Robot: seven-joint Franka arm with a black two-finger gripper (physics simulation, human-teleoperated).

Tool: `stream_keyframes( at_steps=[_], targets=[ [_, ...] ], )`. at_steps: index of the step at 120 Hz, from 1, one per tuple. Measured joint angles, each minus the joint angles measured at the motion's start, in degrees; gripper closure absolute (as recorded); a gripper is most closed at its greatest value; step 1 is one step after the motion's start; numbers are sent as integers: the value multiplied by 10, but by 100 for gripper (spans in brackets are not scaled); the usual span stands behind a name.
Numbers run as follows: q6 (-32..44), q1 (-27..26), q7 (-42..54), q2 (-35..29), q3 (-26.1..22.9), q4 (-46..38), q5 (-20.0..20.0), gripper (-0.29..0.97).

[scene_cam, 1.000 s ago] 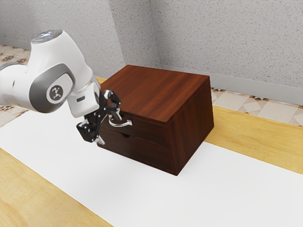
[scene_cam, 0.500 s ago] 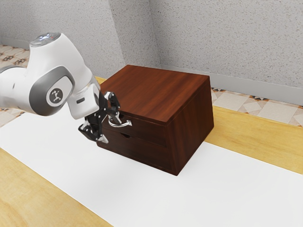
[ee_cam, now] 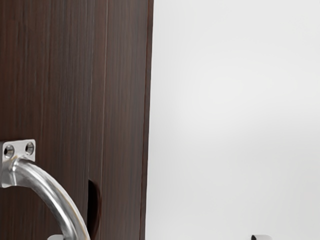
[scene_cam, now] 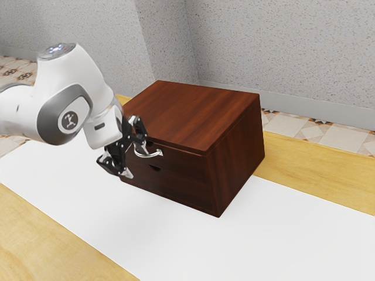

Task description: Pull the drawer handle with one arm to open the drawer

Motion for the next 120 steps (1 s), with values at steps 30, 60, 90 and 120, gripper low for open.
stream_keyframes(
  at_steps=[30,60,90,120],
  targets=[
    [5,0,-1,-6,0,-12,0,29],
    [7,-1,-4,-34,1,-33,2,41],
    [13,-7,-10,-64,15,-65,9,44],
    [18,-8,-15,-106,18,-102,12,46]
  ],
)
